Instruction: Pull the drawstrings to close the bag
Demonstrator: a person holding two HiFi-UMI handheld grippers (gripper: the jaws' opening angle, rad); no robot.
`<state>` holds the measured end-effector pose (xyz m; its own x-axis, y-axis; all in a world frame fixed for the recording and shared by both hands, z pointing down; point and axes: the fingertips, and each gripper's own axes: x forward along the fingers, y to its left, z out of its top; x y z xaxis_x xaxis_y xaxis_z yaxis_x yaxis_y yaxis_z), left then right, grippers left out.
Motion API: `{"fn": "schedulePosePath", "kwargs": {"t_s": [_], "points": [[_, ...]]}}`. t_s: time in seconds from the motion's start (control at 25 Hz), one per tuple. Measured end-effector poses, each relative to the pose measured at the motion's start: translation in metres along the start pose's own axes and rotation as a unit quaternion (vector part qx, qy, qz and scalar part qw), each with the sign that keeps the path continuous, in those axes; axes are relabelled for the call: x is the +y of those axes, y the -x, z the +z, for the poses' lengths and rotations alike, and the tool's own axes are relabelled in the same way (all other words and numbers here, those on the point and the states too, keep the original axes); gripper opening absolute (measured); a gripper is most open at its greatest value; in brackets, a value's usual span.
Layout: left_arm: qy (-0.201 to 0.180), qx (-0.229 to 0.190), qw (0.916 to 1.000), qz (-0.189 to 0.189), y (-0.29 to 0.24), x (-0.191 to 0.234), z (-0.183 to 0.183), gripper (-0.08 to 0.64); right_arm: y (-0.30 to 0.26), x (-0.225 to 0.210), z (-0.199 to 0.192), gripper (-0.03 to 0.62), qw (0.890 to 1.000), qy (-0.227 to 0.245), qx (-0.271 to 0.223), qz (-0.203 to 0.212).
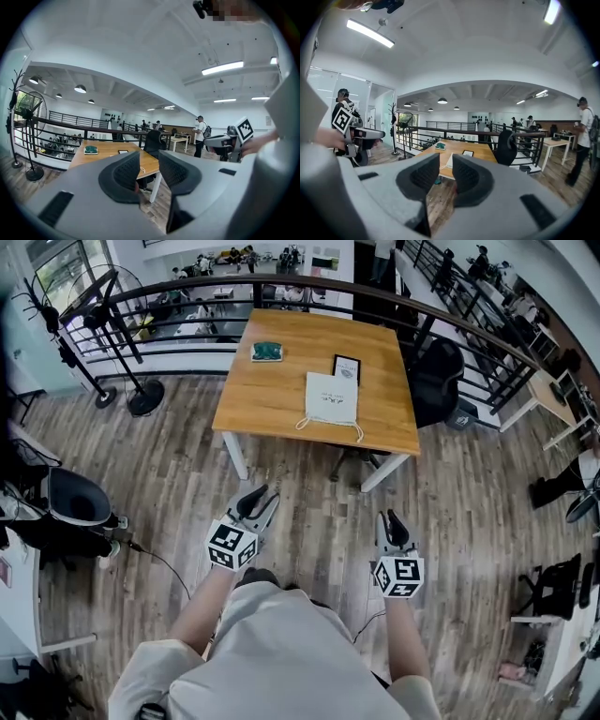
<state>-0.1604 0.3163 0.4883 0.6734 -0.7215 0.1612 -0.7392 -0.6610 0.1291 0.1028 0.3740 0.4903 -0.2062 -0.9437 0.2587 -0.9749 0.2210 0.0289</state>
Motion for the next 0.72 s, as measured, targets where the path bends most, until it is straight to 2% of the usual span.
{"fn": "schedulePosePath", "kwargs": {"t_s": [0.32,0.72], "points": [[0.008,0.015,0.9998,0.005,-0.016,0.018,-0.007,0.114,-0.024,-0.006,-0.002,0.077,1.000,-0.006,0.009,-0.004],[0.013,0.023,0.9994,-0.023,-0.080,0.062,-0.006,0.114,-0.083,-0.024,0.000,0.075,0.999,-0.012,0.015,-0.027]]}}
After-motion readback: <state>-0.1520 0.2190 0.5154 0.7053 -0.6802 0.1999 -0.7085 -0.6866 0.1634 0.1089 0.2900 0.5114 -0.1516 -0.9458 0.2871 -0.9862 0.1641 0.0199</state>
